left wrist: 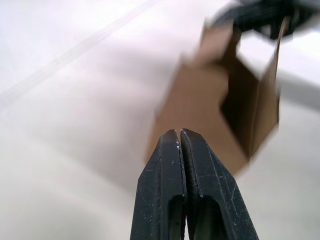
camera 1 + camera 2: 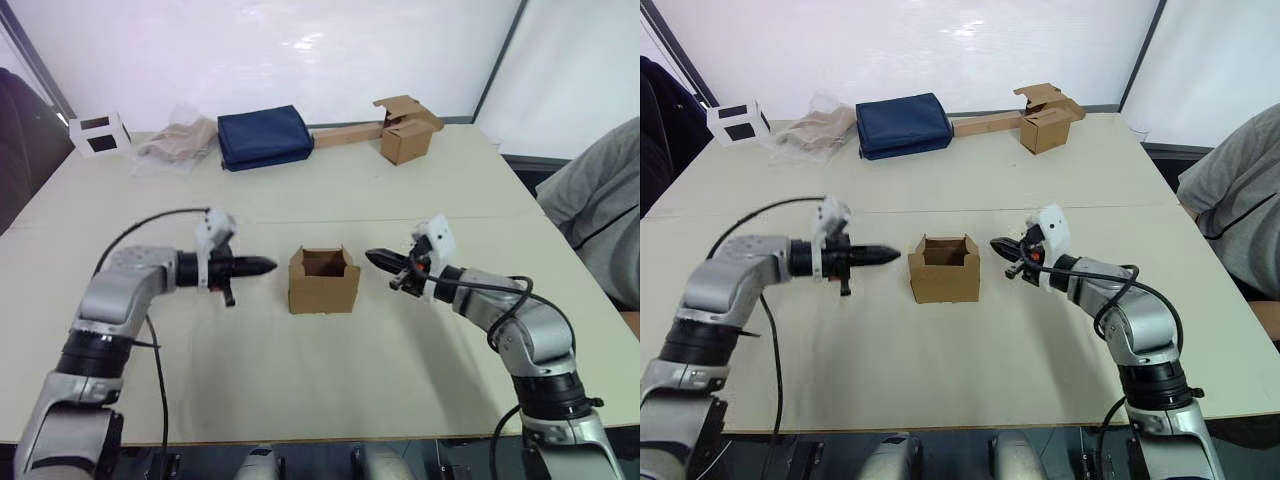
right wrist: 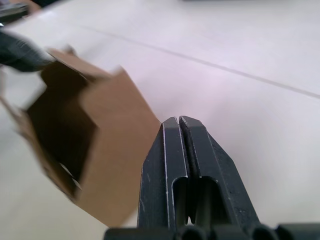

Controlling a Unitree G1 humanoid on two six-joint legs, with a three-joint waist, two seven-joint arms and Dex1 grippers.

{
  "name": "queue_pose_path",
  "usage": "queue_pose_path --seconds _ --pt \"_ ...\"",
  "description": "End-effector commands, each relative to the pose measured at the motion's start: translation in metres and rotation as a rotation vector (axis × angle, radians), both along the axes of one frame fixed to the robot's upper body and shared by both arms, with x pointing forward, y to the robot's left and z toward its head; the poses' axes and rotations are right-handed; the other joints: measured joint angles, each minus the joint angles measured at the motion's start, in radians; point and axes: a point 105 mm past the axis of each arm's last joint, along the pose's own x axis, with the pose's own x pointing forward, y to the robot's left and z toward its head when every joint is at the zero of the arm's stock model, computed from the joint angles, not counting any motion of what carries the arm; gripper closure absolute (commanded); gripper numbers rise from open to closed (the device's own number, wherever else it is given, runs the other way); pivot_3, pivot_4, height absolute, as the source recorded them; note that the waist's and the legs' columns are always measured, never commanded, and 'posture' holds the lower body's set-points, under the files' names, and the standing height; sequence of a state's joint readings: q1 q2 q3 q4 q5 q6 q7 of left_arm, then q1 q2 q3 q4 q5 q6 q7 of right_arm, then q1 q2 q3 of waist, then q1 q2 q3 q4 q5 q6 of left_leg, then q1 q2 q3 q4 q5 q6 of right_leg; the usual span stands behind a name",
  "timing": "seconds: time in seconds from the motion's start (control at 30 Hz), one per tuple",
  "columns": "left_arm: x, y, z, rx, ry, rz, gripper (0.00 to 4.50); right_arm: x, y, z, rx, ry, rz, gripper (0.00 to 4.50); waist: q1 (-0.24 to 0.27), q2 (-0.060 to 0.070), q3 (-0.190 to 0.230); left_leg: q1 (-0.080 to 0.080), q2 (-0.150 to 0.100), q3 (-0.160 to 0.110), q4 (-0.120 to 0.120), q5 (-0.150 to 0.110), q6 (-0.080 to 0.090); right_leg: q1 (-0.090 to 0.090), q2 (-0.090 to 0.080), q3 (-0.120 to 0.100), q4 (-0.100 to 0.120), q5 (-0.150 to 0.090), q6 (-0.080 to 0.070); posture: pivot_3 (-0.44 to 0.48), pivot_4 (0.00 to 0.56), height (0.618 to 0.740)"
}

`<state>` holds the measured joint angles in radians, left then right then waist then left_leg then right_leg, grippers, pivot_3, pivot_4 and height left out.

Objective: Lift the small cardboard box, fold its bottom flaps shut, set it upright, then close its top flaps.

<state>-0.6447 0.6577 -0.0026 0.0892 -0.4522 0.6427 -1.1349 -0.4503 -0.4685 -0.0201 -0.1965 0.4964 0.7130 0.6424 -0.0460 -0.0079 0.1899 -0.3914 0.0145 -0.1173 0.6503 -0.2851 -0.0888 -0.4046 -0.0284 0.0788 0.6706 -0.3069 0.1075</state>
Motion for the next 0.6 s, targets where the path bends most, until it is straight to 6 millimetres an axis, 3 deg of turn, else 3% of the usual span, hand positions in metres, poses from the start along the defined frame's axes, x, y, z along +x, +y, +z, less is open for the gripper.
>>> queue_pose_path --seconds 0.03,0.4,0.6 --pt "-0.001 -0.008 0.011 -0.042 -0.028 -0.02 4.43 -0.005 0.012 0.015 0.034 -0.061 0.07 4.5 -0.001 0.0 0.0 0.0 0.0 0.0 0.0 0.0 0.0 0.0 0.0 0.0 0.0 0.0 0.0 0.0 0.15 0.74" --pt "-0.003 -0.032 -0.01 -0.035 0.013 -0.073 4.43 -0.002 0.032 -0.004 -0.027 -0.048 0.165 4.5 0.0 0.0 0.0 0.0 0.0 0.0 0.0 0.0 0.0 0.0 0.0 0.0 0.0 0.0 0.0 0.0 0.15 0.74" --pt "-0.001 -0.033 -0.046 0.134 0.003 -0.072 4.43 -0.004 0.039 -0.026 -0.174 -0.055 0.219 4.5 -0.002 0.0 -0.001 0.001 0.0 0.0 0.0 0.0 0.0 0.0 0.0 0.0 0.0 0.0 0.0 0.0 0.15 0.74"
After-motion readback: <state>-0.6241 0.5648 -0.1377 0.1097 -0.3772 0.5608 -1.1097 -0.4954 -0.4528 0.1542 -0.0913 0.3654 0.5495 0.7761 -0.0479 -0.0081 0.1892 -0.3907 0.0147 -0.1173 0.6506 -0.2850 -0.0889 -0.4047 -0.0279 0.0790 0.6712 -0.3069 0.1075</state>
